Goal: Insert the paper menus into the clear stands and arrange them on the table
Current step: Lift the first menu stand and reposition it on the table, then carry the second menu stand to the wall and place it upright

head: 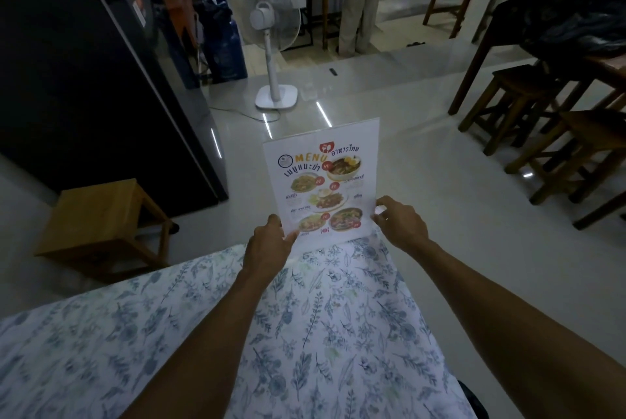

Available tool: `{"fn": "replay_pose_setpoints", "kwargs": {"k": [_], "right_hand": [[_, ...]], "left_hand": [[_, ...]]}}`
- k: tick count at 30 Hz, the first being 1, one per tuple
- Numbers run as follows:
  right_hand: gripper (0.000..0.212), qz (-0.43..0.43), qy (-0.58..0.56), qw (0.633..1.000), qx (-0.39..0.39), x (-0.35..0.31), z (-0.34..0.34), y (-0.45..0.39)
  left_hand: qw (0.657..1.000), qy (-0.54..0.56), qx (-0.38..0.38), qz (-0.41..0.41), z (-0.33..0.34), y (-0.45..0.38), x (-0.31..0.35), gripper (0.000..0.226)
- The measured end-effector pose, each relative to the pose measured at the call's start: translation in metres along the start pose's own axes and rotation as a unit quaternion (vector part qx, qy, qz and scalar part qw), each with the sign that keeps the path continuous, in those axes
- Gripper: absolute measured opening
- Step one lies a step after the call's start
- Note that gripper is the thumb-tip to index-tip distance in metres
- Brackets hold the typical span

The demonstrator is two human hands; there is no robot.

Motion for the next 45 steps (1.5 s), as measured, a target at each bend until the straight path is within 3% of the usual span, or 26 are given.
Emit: {"fn": "replay_pose_setpoints", "kwargs": {"k": [3,11,21,33,45], "right_hand": [[0.044,0.025,0.003,1.0,0.002,0.006,-0.004,0.008],[0.039,0.016,-0.011,1.0,0.012,-0.013,-0.024,0.04],[0.037,-0.014,-0.065,0.998,-0.018,-0.076,-0.012,0.137],[0.037,-0.058,-0.092,0.989,-0.098,-0.145,0.051,0.287],[0.038,-0.152,-0.087,0.971,-0.165,-0.265,0.131,0.407]], "left_hand": [[1.0,0.001,0.01,-0.001,-0.009,0.006,0.0,0.047],[0.999,-0.027,0.027,0.001,-0.042,0.035,0.004,0.05],[0.999,-0.009,0.022,-0.026,-0.064,0.136,-0.016,0.051],[0.993,0.015,0.003,-0.115,-0.081,0.298,-0.137,0.042],[0.979,-0.001,0.079,-0.19,-0.201,0.374,-0.287,0.044]]}}
Point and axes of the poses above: each hand's wrist, its own y-axis away from the middle knuckle, its own z-axis out of the palm, x = y × z, the point moved 10 cm from there along -y, towards the middle knuckle, and after that the axes turned 8 degrees about x, right-handed, at the moved point
